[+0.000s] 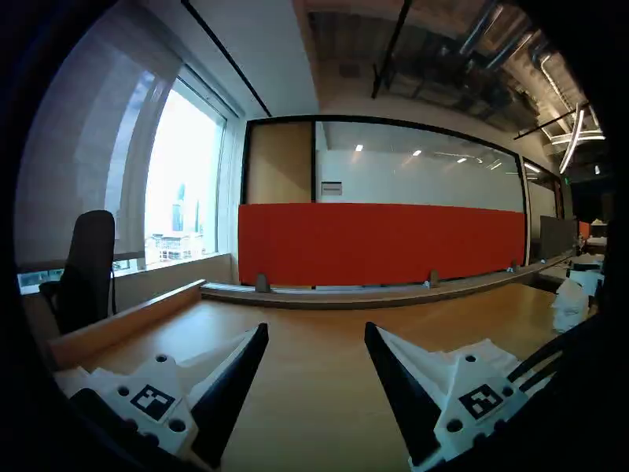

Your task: Fold towel

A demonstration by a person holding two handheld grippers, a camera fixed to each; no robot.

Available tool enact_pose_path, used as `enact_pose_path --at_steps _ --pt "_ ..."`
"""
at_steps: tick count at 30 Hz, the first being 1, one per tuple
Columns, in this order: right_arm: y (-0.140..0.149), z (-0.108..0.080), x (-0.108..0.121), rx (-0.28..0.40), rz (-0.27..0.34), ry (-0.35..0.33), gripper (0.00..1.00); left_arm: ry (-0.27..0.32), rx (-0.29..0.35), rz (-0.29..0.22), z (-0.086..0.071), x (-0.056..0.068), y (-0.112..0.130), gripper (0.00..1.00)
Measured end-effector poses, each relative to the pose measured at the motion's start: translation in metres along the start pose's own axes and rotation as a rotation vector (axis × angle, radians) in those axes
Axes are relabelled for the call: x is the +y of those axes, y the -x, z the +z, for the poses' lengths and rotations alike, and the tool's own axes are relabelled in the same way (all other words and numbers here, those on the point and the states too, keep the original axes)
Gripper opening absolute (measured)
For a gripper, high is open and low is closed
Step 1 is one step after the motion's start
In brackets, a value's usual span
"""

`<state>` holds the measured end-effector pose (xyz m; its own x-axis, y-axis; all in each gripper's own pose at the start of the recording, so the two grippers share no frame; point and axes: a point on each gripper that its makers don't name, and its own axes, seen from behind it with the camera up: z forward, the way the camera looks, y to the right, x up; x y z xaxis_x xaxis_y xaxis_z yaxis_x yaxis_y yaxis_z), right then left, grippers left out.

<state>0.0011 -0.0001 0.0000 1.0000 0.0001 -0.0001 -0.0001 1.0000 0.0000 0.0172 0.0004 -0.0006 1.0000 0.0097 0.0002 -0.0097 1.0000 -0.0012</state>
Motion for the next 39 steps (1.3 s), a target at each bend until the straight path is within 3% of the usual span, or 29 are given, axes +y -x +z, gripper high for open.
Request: enact_pose_path --at_steps 12,18,30,39 --pt "-0.088 0.000 -0.002 0.013 -0.001 0.008 0.99 0.015 -0.034 0.048 -0.006 0.003 -0.072 0.90" --pt "-0.108 -0.002 0.001 -0.002 -0.007 0.028 0.99 0.013 -0.035 0.043 -0.004 0.001 -0.098 0.90" --pt "-0.119 -0.006 -0.009 -0.073 -0.033 -0.020 0.99 0.066 -0.099 0.060 -0.006 0.011 -0.106 0.91" --pt "-0.111 -0.012 -0.030 -0.146 -0.097 -0.146 0.99 0.156 -0.162 0.107 -0.012 0.025 -0.100 0.90"
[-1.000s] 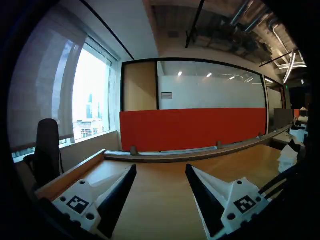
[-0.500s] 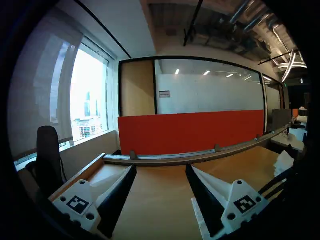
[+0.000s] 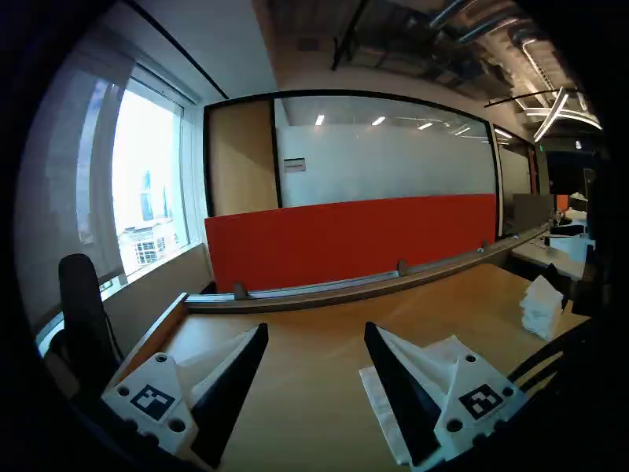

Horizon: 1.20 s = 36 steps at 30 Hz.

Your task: Fold towel

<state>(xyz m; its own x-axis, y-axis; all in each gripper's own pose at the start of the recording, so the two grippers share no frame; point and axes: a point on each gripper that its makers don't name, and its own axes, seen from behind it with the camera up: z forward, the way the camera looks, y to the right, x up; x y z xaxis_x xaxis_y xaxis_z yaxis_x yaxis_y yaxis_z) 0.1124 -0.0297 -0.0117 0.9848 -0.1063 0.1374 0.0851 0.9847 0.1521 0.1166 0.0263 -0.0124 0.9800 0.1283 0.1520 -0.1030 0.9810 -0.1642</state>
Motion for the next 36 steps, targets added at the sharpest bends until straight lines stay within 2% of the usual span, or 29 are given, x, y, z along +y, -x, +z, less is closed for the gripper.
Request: enact_pose_path --at_steps 9,14,24,30,36 --pt "0.014 -0.004 -0.030 -0.074 -0.089 -0.159 0.99 0.081 -0.046 0.022 0.001 0.015 0.010 0.91" --pt "0.022 -0.004 -0.041 -0.107 -0.119 -0.212 1.00 0.125 -0.068 0.037 0.002 0.025 0.018 0.91" --pt "0.041 -0.005 -0.059 -0.169 -0.128 -0.300 1.00 0.199 -0.114 0.051 0.002 0.043 0.035 0.91" --pt "0.051 -0.004 -0.064 -0.191 -0.137 -0.323 1.00 0.243 -0.140 0.067 0.002 0.054 0.046 0.91" --pt "0.073 -0.006 -0.070 -0.225 -0.151 -0.345 1.00 0.271 -0.172 0.074 0.002 0.064 0.067 0.91"
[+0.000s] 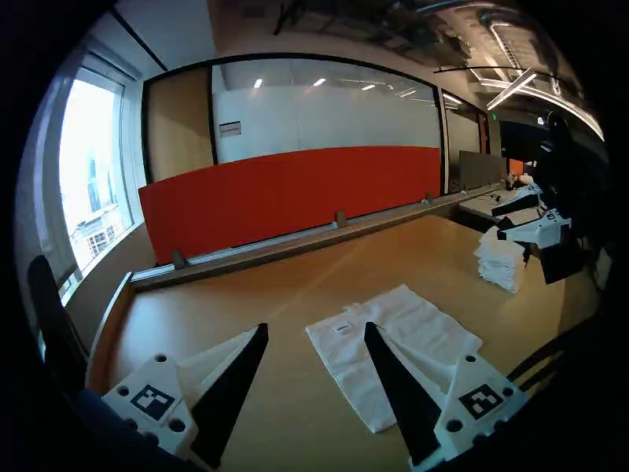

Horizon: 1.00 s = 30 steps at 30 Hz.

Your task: Fold towel

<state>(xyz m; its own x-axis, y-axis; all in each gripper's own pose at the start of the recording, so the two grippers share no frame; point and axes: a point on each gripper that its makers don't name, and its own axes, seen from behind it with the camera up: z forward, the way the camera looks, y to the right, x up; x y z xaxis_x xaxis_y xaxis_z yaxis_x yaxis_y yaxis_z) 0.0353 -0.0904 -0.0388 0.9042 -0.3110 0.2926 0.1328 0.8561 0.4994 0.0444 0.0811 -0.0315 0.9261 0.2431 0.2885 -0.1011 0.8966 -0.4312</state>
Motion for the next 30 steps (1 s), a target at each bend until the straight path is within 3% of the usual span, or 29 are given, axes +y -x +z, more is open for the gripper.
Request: enact_pose_path --at_steps 18,30 --pt "0.075 0.024 -0.023 -0.114 -0.006 -0.044 1.00 0.082 -0.132 0.035 0.021 0.037 0.078 0.91" --pt "0.120 0.038 -0.043 -0.180 -0.037 -0.100 1.00 0.131 -0.205 0.041 0.036 0.056 0.120 0.91"
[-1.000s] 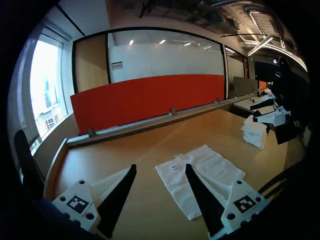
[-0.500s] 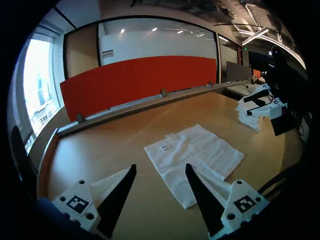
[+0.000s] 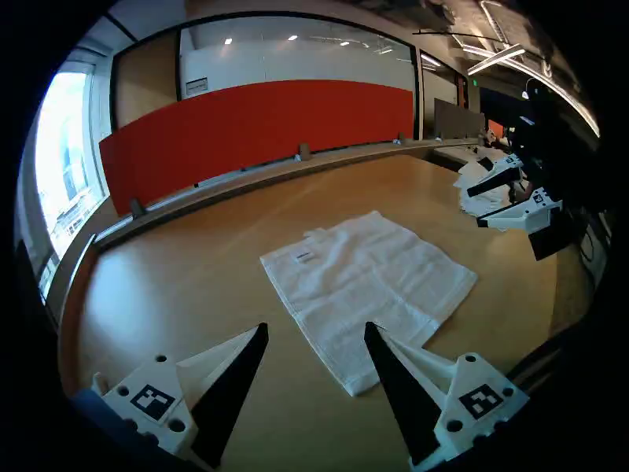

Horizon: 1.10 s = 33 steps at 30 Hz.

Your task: Fold towel

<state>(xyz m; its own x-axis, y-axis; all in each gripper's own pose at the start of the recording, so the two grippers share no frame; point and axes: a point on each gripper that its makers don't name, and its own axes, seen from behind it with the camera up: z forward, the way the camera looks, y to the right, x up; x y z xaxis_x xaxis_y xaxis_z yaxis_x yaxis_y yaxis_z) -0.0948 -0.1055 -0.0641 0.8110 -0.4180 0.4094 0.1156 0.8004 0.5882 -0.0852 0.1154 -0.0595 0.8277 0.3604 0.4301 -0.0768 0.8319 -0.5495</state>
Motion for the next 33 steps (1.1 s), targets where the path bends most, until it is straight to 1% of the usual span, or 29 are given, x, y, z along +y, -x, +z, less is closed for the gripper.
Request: enact_pose_path --at_steps 6,14,21,33 --pt "0.022 0.010 -0.009 -0.038 -0.002 -0.021 1.00 0.023 -0.044 0.014 0.012 0.008 0.021 0.91" --pt "0.051 0.017 -0.018 -0.091 -0.004 -0.043 1.00 0.049 -0.089 0.011 0.022 0.018 0.041 0.91" --pt "0.068 0.023 -0.024 -0.127 -0.004 -0.063 1.00 0.068 -0.125 0.012 0.030 0.024 0.055 0.91" --pt "0.094 0.028 -0.038 -0.198 -0.015 -0.124 0.93 0.114 -0.210 0.020 0.037 0.035 0.080 0.90"
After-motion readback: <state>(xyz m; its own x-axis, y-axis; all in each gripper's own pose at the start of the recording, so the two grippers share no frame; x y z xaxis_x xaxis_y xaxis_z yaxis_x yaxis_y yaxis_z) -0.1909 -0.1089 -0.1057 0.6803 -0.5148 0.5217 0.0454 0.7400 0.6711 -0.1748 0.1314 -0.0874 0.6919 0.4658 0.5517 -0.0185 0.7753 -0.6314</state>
